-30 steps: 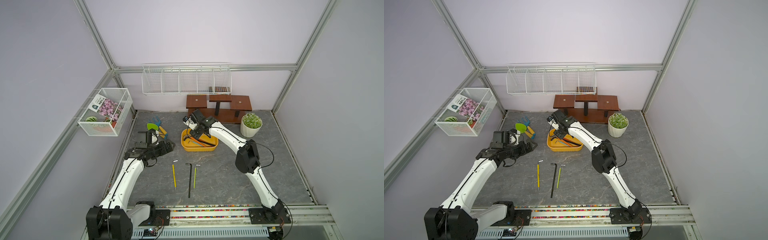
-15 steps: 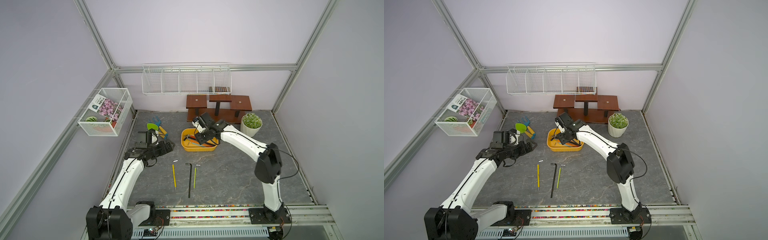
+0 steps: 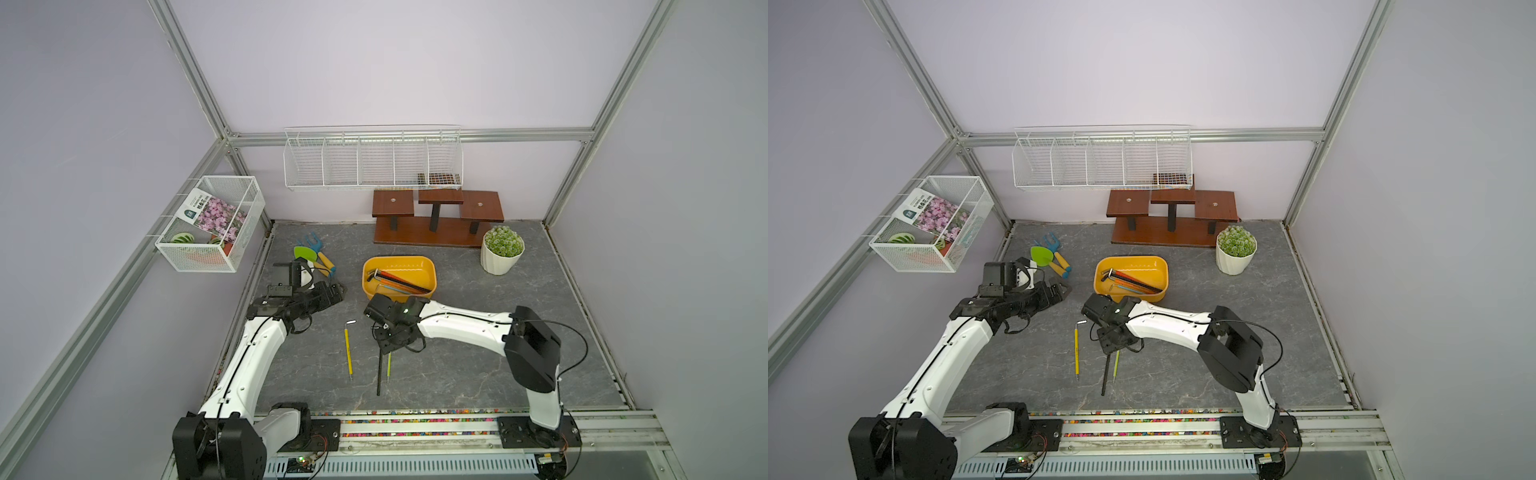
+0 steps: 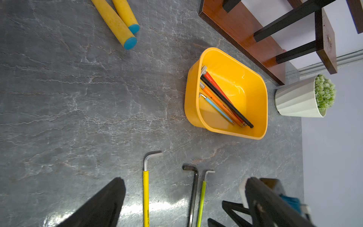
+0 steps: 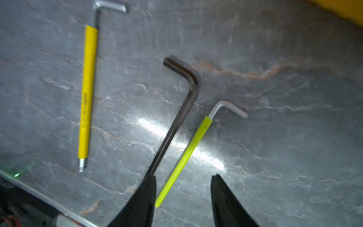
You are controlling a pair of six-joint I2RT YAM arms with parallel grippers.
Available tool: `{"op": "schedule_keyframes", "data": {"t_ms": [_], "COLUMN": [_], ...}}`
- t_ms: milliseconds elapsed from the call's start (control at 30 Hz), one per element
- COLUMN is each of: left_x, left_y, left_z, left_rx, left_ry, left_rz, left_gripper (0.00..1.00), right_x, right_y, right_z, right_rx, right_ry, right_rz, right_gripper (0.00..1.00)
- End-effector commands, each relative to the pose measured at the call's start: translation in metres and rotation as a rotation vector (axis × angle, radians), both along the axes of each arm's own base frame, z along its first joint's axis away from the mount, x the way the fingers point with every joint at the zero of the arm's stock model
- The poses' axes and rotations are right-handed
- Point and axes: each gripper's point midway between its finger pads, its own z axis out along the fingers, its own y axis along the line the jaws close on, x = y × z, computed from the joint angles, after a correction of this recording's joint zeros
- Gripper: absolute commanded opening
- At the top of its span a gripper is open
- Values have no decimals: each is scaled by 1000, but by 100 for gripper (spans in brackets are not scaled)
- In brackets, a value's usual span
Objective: Put the hex key on the desktop into the storage box
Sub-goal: Pick up the Allen key from the center of the board.
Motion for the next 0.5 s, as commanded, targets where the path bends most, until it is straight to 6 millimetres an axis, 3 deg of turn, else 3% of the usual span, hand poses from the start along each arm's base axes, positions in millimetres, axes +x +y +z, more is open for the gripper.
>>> {"op": "schedule_keyframes", "data": {"t_ms": [0,367,467], "left_x": [-2,-2,-3], "left_y": [0,-1,-2], "left_z": [7,8,8], "left_rx": [-11,-17,-19], "left_ry": [-26,-30,-30], "left_rz": [-2,-11,-13], "left_gripper": [100,100,100], "right_x": [2,1,4], "right_y": [-6,-11,-19], "right_z": [-11,-53,-59], "right_rx": [-29,-122,-165], "right_ry": [4,14,-2], "right_rz": [-94,-156,-162], "right_gripper": [50,46,39]}}
